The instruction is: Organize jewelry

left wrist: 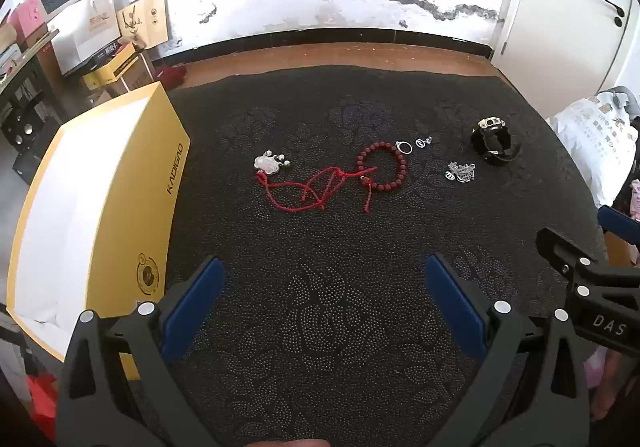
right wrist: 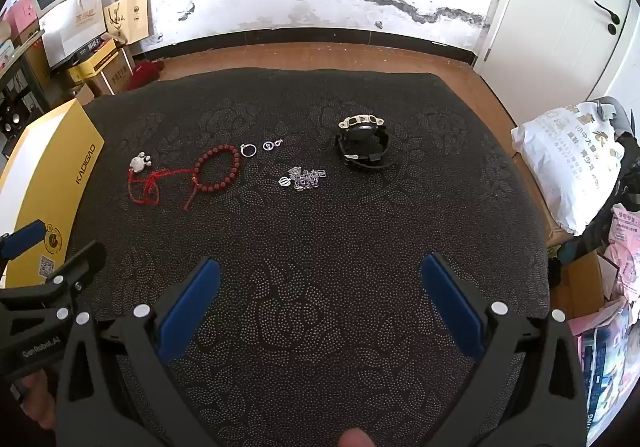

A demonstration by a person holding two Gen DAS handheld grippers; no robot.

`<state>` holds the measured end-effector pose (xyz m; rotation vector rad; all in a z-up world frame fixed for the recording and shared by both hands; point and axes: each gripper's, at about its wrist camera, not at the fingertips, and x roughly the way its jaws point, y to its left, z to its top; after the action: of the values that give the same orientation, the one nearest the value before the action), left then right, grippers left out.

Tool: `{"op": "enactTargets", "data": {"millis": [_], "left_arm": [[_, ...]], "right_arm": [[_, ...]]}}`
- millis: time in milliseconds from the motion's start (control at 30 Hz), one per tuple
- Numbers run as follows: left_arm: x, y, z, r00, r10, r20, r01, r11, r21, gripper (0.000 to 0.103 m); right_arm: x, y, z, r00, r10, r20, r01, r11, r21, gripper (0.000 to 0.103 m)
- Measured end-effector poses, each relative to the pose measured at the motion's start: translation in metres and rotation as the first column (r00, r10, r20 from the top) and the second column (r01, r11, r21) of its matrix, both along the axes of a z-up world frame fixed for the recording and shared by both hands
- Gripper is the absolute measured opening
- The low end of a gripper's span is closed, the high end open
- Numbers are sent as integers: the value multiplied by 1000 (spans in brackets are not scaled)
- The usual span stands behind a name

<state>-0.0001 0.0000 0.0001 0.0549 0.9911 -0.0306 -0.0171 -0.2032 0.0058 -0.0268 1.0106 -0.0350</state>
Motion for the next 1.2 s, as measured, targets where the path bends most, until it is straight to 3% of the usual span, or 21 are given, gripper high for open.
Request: {"op": "enactTargets", "data": {"millis": [1200], "left_arm": [[-1, 3, 1, 1000, 0, -3, 0, 1000, 7, 98]], "right_arm": [[0, 0, 0, 1000, 1, 3, -1, 1000, -2, 98]]}}
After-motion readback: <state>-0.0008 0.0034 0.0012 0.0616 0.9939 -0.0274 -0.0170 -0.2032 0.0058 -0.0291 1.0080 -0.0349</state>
